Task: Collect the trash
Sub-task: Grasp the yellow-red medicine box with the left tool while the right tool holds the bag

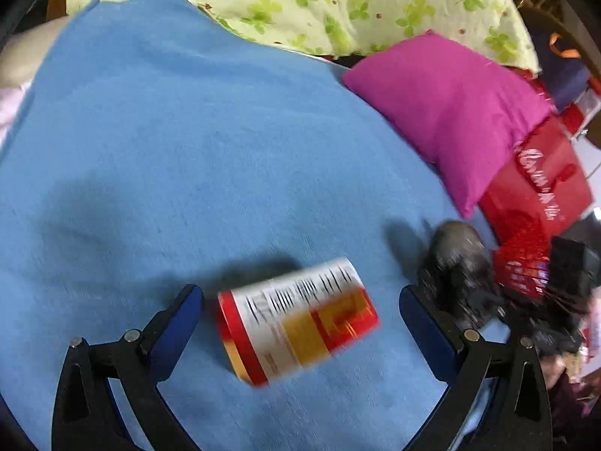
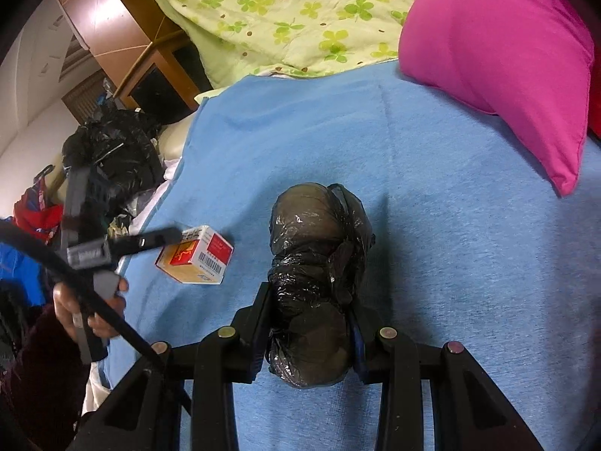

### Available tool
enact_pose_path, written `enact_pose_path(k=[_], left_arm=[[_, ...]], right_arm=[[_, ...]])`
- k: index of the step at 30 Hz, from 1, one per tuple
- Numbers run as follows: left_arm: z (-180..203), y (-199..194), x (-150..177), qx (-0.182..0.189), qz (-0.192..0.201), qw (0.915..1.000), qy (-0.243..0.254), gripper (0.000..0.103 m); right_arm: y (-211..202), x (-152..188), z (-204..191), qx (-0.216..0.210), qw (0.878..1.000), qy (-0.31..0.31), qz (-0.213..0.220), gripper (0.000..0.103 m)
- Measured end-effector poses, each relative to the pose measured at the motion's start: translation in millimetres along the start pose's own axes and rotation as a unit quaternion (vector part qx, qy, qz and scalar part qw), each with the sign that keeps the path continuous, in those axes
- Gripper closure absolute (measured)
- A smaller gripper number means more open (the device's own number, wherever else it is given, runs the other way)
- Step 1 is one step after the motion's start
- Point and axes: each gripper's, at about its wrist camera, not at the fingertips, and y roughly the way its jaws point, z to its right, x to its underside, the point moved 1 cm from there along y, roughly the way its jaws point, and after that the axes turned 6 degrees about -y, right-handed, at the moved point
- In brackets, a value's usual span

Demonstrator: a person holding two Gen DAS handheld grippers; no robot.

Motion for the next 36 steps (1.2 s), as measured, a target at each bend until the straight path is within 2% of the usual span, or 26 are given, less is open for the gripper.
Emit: enact_pose_path(k=[4, 7, 10, 13, 16, 20, 22, 25, 29, 30, 36], left_arm=[[14.8, -16.5, 23.7, 0.017, 0.016, 0.9996, 0.019, 0.000], [35.2, -19.5, 32.9, -0.020, 0.023, 0.9969, 0.073, 0.000], [46.6, -27.4, 29.0, -0.075, 0.052, 0.9881, 0.124, 0.000], [38.5, -27.8, 10.9, -0.097, 0.052, 0.9851, 0.133, 0.000], [26.0, -19.3, -2.6, -0.074, 0.036, 0.9903, 0.111, 0.000], [24.9, 2.9, -14.6, -0.004, 0.022, 0.9959, 0.087, 0.000], [23.6, 7.9, -10.3, 0.023, 0.004, 0.9965, 0.080, 0.000], [29.8, 6.9, 2.5, 0.046, -0.003, 0.9941, 0.098, 0.000], [42.8, -4.5, 20.5, 0.061, -0.005, 0.9926, 0.105, 0.000], [46.6, -6.4, 24.1, 0.058, -0.005, 0.9927, 0.106, 0.000], [72.4, -6.2, 43.4, -0.044, 0.019, 0.9905, 0.129, 0.000]], right_arm=[[-4.8, -1.5, 6.6, 0.007, 1.000, 0.007, 0.006, 0.065], [-8.7, -1.9, 11.3, 0.012, 1.000, 0.014, 0.012, 0.065], [-13.6, -2.0, 15.8, 0.013, 0.999, 0.023, 0.019, 0.065], [-14.5, -2.0, 17.8, 0.015, 0.999, 0.025, 0.019, 0.065], [-10.5, -1.8, 17.2, 0.019, 1.000, 0.019, 0.014, 0.065], [-5.3, -2.5, 16.9, 0.020, 1.000, 0.019, 0.009, 0.065], [-3.9, -2.3, 16.4, 0.021, 1.000, 0.015, 0.009, 0.065], [-3.4, -1.7, 16.4, 0.023, 1.000, 0.017, 0.008, 0.065], [-8.5, -3.0, 20.8, 0.023, 0.999, 0.027, 0.015, 0.065], [-10.1, -3.4, 21.5, 0.022, 0.999, 0.028, 0.018, 0.065], [-20.3, -2.3, 20.3, 0.022, 0.999, 0.026, 0.030, 0.065]])
